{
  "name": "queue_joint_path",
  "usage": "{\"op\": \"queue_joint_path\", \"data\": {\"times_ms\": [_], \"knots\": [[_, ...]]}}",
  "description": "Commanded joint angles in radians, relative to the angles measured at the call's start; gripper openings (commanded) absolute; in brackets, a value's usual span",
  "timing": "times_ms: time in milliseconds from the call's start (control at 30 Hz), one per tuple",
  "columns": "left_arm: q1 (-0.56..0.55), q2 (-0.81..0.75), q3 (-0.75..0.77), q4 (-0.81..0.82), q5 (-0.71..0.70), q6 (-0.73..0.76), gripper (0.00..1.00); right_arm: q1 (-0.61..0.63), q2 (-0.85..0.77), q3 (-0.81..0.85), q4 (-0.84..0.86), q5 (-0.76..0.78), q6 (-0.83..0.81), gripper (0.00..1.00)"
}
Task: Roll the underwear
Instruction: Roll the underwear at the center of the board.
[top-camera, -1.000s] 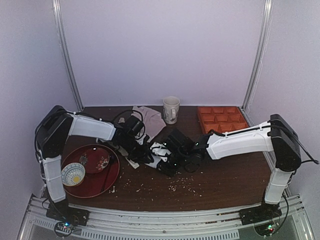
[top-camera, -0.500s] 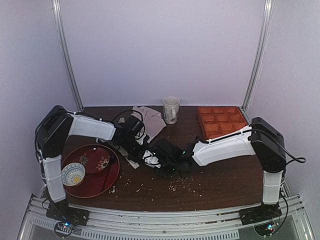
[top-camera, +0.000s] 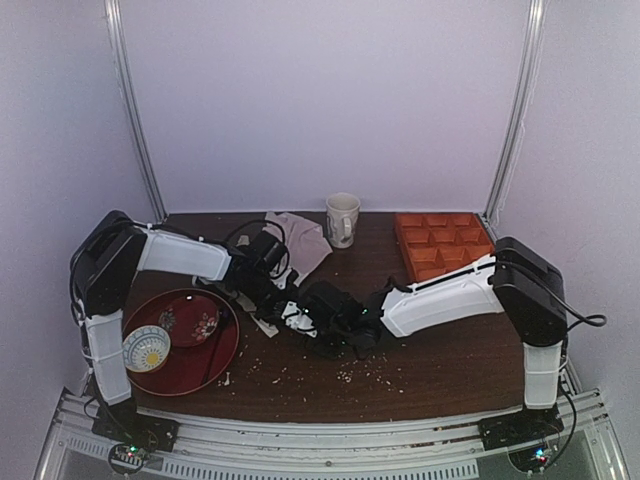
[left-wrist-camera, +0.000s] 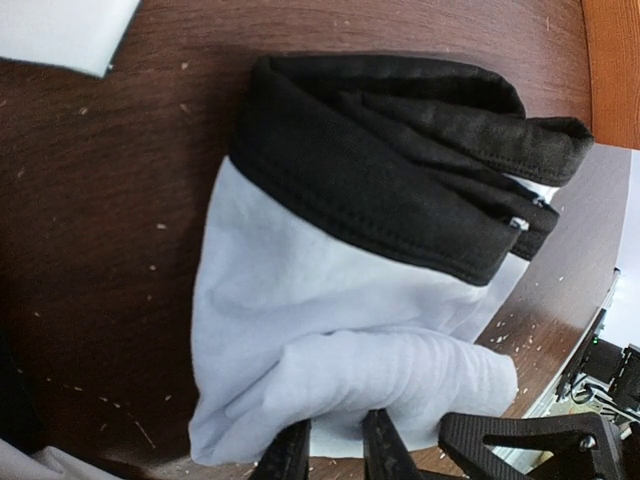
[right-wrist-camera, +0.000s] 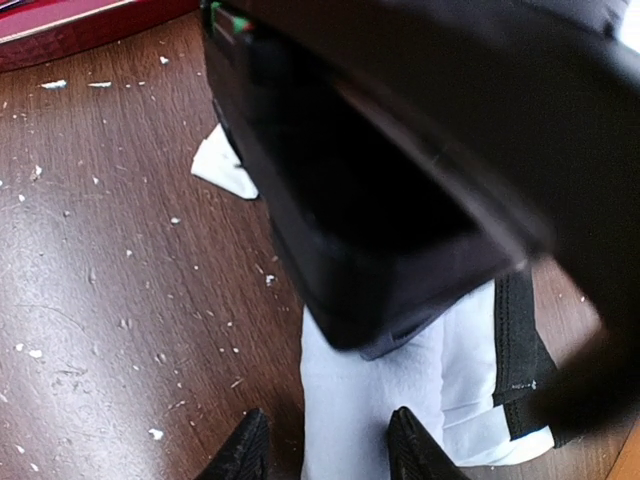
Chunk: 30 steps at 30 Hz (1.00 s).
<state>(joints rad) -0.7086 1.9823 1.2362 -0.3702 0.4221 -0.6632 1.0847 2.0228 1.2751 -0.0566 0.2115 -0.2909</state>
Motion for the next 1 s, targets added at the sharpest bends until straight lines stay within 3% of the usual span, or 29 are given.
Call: {"op": "queue_joint_path", "data": {"times_ms": [0, 533, 967], "knots": [[0.016, 0.053, -0.046, -0.065, -0.073, 0.002, 0.27, -0.014, -0.001, -0.092, -0.037, 0.038, 0.042, 0.39], [0.04, 0.067, -0.046, -0.074, 0.005, 0.031, 0.26, -0.016, -0.074, -0.184, 0.252, 0.04, -0.022, 0.41], [0.041, 0.061, -0.047, -0.084, -0.008, 0.034, 0.26, -0.027, -0.025, -0.208, 0.242, 0.02, -0.061, 0.42]]}}
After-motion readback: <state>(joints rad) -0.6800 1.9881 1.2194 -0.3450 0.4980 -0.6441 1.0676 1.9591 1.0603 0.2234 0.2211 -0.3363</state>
